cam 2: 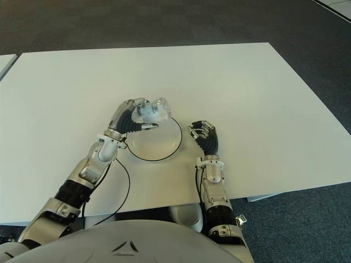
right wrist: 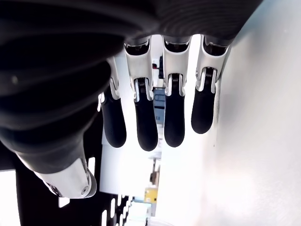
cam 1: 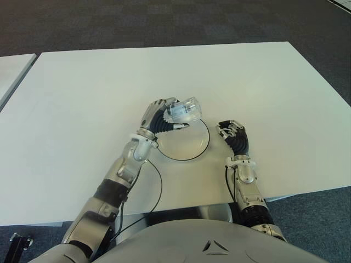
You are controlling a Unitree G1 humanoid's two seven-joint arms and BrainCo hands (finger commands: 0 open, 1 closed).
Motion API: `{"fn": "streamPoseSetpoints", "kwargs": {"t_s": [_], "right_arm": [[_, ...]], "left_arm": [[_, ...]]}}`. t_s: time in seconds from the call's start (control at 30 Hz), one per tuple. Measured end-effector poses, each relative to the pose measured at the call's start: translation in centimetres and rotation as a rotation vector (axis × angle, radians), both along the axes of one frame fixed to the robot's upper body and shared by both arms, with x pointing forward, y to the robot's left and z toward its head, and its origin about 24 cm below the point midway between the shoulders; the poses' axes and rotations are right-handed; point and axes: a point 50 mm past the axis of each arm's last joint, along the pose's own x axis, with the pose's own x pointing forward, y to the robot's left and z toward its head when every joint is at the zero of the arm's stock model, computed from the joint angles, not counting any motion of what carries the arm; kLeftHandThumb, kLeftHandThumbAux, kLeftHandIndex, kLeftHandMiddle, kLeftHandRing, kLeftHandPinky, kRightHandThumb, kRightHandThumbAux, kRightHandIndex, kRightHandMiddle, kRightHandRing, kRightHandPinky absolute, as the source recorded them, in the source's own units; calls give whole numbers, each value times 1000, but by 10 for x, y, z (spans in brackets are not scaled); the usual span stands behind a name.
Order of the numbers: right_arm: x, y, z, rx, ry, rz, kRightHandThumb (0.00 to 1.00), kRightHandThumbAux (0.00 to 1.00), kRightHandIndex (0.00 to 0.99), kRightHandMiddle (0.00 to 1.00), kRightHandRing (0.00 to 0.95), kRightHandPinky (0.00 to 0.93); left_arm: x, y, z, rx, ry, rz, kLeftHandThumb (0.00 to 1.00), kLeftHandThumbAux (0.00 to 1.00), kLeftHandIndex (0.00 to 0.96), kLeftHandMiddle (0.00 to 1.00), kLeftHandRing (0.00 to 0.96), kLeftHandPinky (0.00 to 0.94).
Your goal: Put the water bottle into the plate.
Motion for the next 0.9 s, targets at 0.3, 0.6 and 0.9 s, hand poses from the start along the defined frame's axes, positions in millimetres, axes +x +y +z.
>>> {"fn": "streamPoseSetpoints", "kwargs": {"t_s": [0.3,0.6,0.9], "right_arm": [[0,-1,0,-2,-1,-2,707,734,425,427,392,405],[-1,-1,0,-5,-2,-3,707,734,425,427,390,400],[-2,-2,0,-7,-3,-3,706,733,426,426,385,395]], "left_arm": [[-6,-20,-12,80,39,-98,850,669,396,536,859,811],[-7,-34,-29,183,82,-175,850,669,396,538,854,804],[3,-45,-42,271,53,-203,852,668,397,541,856,833]]}}
